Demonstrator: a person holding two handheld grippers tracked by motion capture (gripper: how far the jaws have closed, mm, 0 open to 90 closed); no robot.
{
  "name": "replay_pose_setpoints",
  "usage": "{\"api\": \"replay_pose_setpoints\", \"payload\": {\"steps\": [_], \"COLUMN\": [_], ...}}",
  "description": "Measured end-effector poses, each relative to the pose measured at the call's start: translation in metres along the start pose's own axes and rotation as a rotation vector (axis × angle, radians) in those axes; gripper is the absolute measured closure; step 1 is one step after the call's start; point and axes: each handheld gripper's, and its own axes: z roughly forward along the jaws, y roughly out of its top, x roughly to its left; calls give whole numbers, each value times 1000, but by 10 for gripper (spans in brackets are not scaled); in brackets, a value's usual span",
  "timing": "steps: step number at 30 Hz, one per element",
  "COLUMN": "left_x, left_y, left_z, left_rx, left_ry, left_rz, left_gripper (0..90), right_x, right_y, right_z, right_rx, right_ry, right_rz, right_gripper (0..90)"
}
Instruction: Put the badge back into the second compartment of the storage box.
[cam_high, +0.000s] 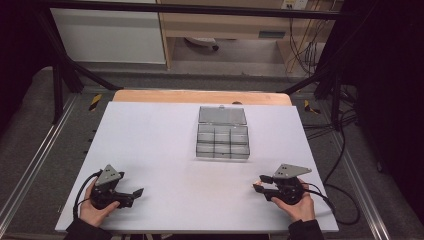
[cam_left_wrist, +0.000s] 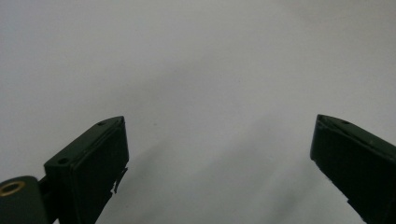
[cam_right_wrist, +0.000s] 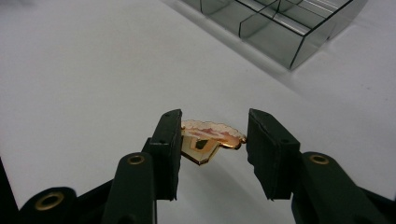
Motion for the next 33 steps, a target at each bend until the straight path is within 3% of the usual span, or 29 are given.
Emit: {"api": "replay_pose_setpoints", "payload": {"steps": [33], "left_x": [0], "left_y": [0], "left_z": [0], "left_rx": [-2], "left_ry": [1], "left_rz": [-2], "left_gripper": [41], "right_x": [3], "right_y": [45], "right_z": [20], "right_rx": [-38], "right_ry": [-4], "right_rz": [-36], "right_gripper": [563]}}
